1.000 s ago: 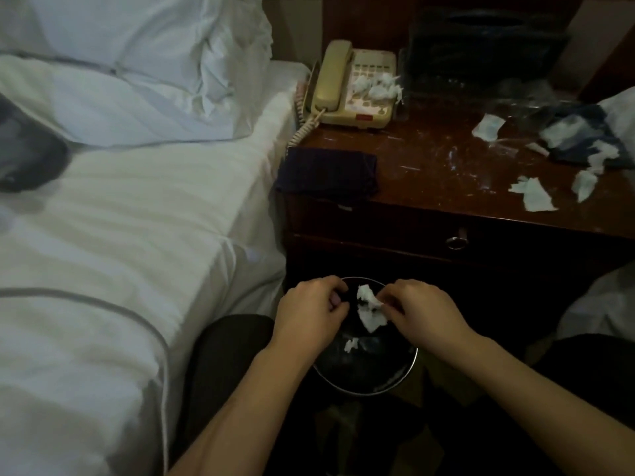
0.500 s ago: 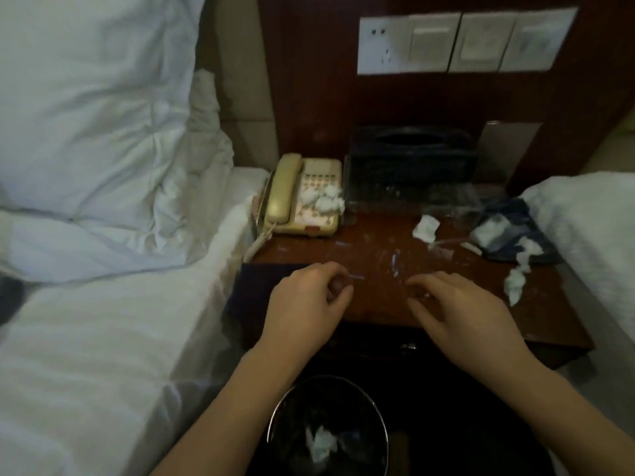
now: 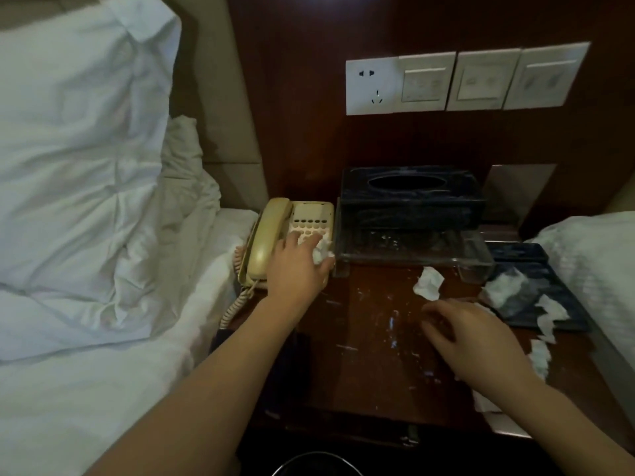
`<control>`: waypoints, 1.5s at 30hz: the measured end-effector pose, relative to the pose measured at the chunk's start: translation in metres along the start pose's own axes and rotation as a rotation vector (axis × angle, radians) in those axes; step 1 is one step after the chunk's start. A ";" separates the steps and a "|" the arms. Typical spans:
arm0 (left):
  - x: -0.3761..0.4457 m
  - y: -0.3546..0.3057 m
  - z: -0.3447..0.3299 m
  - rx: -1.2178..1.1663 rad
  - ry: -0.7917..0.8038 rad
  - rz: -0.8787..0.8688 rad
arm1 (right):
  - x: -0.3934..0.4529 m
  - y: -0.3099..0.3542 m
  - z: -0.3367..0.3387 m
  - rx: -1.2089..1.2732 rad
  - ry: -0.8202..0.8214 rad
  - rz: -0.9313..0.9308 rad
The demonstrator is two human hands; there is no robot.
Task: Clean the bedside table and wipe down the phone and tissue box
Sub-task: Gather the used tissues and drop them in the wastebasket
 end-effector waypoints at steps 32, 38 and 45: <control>-0.187 -0.014 0.023 -0.388 -0.095 -0.121 | -0.068 0.064 0.019 0.297 -0.198 0.216; -0.269 0.044 -0.034 -0.276 0.249 0.081 | -0.143 0.078 -0.039 0.326 0.036 0.187; -0.310 0.086 -0.069 -0.181 0.450 0.184 | -0.186 0.071 -0.117 0.266 0.401 0.067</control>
Point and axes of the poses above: each hand's wrist, its own x-axis towards the middle knuckle, its own z-axis out of the back of the hand, y = z × x, the point moved 3 cm from there along x, towards the middle knuckle, and after that the axes turned 3 degrees about -x, right-handed, at the moved point
